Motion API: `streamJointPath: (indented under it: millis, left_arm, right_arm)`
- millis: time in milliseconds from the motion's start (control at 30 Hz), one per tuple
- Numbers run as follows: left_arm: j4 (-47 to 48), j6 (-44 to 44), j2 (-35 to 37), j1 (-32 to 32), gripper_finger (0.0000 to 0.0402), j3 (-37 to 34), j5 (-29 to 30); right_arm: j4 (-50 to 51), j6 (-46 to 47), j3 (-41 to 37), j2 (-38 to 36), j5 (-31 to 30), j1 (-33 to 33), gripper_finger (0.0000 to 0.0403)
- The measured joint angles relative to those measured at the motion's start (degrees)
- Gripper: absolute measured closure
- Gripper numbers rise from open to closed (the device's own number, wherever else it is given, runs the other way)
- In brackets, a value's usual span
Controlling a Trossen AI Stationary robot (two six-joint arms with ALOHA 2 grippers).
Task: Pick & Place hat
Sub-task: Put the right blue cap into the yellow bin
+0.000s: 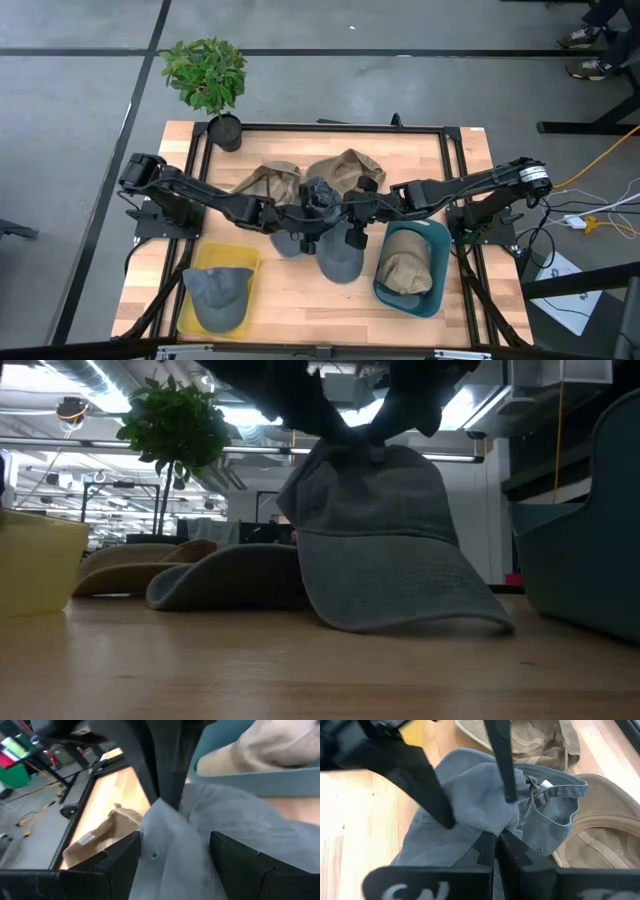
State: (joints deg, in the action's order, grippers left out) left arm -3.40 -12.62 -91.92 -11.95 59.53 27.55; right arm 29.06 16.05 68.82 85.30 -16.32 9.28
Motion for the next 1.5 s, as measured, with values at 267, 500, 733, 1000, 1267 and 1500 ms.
streamJointPath:
  millis: [267, 500, 733, 1000, 1267, 1500]
  left_arm:
    - [0.1, 0.0, -1.1, 0.1, 0.0172, 0.0, 3.9]
    - [0.2, -0.1, -1.1, 0.2, 0.0230, 0.0, 3.9]
    - [0.3, -0.2, -1.1, 0.2, 0.0339, 0.0, 2.9]
    - [2.4, -1.1, -1.0, 0.3, 0.0390, 0.1, -5.3]
    - [5.3, -1.1, -0.1, 0.2, 0.0394, 0.2, -14.8]
    - [10.9, -1.0, 4.2, 0.3, 0.0396, 0.1, -17.5]
  right_arm:
    - [-0.6, -0.2, 0.0, 0.0, 0.0, 0.0, 0.0392]
    - [-2.2, -1.1, 0.0, 0.0, 0.0, 0.0, 0.0392]
    - [-2.2, -1.6, 0.0, 0.0, 0.1, 0.0, 0.0392]
    - [-1.3, -3.4, 0.0, 0.1, 0.8, 0.0, 0.0392]
    - [-1.6, -5.7, -0.1, 0.2, 4.8, 0.1, 0.0392]
    - [-3.5, -10.2, 0.0, 0.2, 9.6, 0.0, 0.0383]
